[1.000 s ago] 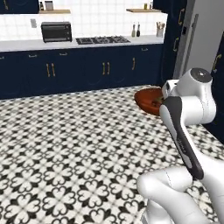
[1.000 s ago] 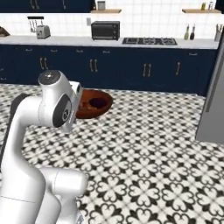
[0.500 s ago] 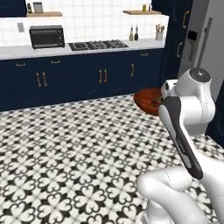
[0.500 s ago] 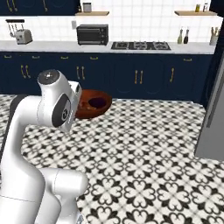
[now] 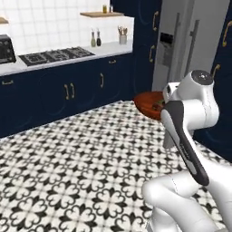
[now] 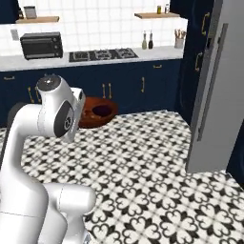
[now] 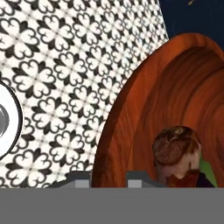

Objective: Pick the chicken drumstick and eggplant from their plates and place them in the bowl. Then put the bowl in the fridge.

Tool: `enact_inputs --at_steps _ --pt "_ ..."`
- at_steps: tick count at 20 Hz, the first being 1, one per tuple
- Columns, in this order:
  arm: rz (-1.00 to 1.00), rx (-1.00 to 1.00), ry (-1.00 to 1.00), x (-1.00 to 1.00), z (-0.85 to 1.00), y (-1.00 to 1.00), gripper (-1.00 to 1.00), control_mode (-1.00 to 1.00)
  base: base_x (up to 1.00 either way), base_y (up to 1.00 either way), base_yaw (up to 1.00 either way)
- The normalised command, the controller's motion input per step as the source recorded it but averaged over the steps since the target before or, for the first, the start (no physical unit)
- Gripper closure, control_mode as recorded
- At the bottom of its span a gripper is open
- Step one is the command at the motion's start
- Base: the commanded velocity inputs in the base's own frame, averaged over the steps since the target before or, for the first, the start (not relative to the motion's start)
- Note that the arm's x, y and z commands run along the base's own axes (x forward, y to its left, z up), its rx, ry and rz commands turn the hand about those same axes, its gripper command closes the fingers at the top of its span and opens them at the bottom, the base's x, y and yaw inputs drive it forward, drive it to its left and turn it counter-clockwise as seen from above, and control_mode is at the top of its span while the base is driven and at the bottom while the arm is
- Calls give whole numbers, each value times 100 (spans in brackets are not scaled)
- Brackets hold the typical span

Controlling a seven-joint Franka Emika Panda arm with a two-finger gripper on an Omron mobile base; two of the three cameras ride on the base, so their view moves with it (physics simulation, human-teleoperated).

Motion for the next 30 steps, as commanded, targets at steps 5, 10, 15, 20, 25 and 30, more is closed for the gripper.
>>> enact_inputs --at_steps 5,10,15,20,25,30 --pt "0 0 0 0 0 0 100 100 97 92 -58" --pt "0 0 0 0 0 0 100 100 97 99 -57" --pt "0 0 0 0 0 0 100 100 97 97 -58" --pt "0 0 0 0 0 0 100 100 85 99 -58" --pt "0 0 0 0 0 0 100 100 80 98 -59" --pt "0 0 0 0 0 0 100 100 78 100 -56"
